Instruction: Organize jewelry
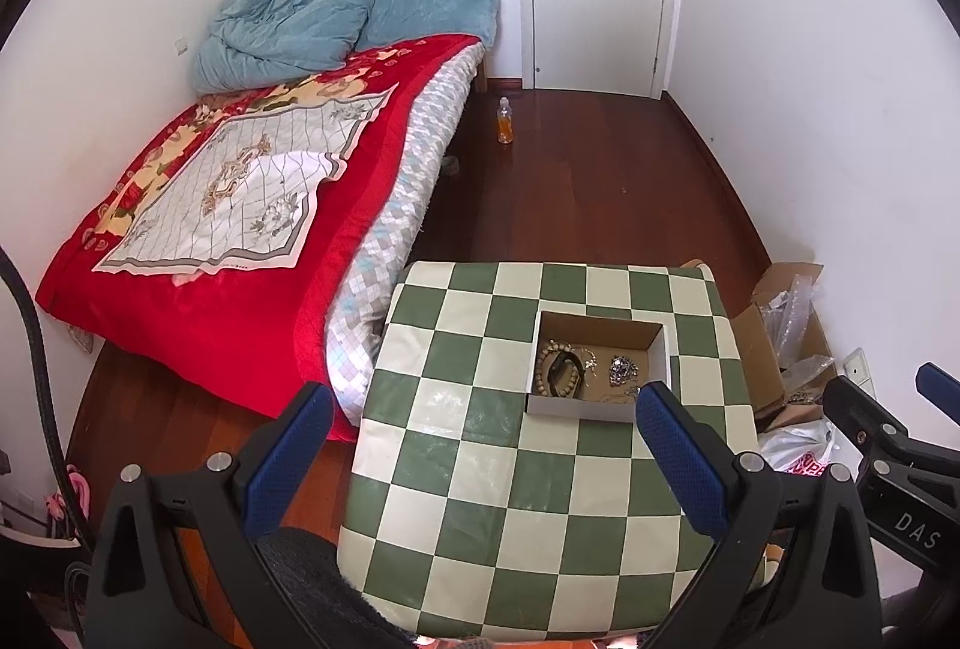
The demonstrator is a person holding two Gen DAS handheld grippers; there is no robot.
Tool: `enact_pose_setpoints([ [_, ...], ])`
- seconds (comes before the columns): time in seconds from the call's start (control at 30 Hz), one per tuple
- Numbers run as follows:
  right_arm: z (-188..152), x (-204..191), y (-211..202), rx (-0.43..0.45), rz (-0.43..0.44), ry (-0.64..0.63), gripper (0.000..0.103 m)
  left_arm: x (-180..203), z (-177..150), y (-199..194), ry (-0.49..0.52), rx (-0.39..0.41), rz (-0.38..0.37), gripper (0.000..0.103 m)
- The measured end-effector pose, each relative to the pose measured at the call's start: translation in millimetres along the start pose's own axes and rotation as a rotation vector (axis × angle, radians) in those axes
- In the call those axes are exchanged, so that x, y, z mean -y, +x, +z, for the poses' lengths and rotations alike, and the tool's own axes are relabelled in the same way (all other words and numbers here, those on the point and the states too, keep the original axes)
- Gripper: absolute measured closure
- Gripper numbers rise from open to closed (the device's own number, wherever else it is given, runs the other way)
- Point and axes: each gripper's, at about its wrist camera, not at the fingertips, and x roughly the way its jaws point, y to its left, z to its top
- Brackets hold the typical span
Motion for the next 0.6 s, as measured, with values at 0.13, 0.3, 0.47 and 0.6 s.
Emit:
enact_pose_setpoints([
  [0.13,0.0,-0.4,-1.3,0.005,-0.006,0.0,0.0,1.4,-0.9,-1.7,0.007,0.011,0.004,0.0],
  [0.3,-0.1,-0.3,-2.5,0.007,-0.007,0.0,0.0,1.9,-1.3,-2.7,0.007,0.014,0.004,0.0],
  [0.47,1.3,0.8,-2.5,0.006,-0.006,0.002,0.0,1.2,-0.7,-3.4,0.007,0.014,-0.001,0.0],
  [0.6,1.6,2.0,-2.9,0.008,-0.008,0.003,0.0,1.5,-0.2,-4.1,0.004,0.016,-0.003,0.0],
])
